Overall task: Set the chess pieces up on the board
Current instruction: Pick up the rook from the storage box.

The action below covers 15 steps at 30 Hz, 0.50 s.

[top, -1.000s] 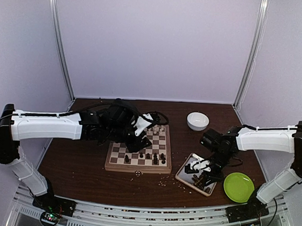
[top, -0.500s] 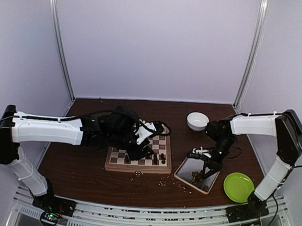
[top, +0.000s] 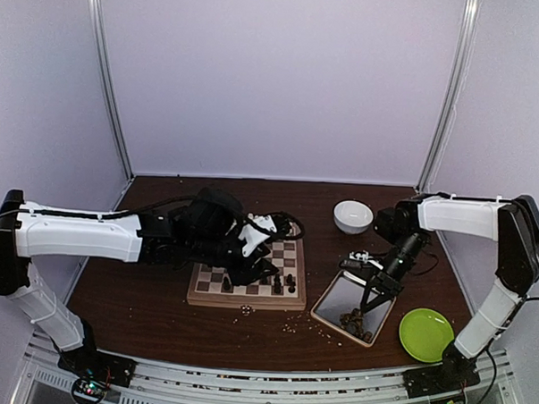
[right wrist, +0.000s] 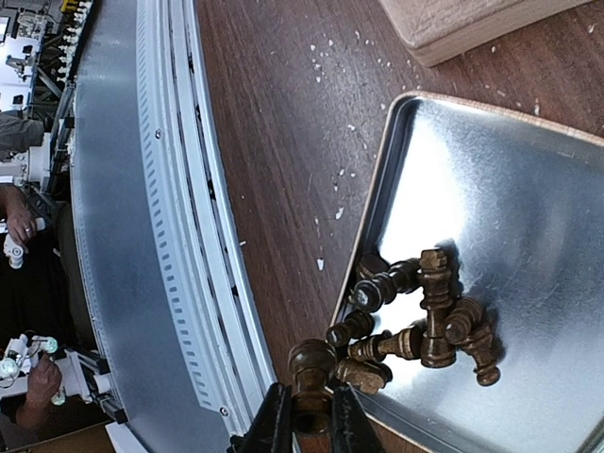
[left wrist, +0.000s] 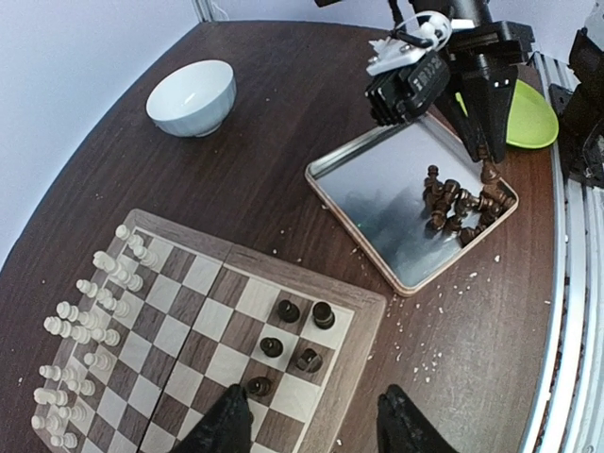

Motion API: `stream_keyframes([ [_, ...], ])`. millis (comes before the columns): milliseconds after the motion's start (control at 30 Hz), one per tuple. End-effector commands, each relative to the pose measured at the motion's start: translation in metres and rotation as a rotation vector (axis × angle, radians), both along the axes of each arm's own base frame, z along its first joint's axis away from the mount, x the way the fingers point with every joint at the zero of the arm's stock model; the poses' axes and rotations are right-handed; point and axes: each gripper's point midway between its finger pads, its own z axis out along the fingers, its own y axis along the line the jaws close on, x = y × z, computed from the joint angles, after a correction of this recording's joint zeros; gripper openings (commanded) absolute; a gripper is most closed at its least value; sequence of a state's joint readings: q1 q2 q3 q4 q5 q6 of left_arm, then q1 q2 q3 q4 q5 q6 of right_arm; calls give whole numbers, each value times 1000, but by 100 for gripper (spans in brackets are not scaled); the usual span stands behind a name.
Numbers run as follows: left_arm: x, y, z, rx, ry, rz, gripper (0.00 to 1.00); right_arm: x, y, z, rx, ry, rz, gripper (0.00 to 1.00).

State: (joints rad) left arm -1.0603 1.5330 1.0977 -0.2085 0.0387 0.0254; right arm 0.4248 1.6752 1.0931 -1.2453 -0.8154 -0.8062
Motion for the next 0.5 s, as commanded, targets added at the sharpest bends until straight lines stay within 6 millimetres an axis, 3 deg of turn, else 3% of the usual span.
stream_keyframes([
  [0, -10, -19, 32, -164, -45, -70, 47, 12, 6, 31, 54, -88, -34, 1],
  [200, -5, -24, 52, -220, -75, -46, 47, 40, 13, 63, 65, -229, -114, 1],
  [467, 35, 24, 99, -142, -212, 180, 48, 109, 18, 104, -32, -587, -219, 1],
])
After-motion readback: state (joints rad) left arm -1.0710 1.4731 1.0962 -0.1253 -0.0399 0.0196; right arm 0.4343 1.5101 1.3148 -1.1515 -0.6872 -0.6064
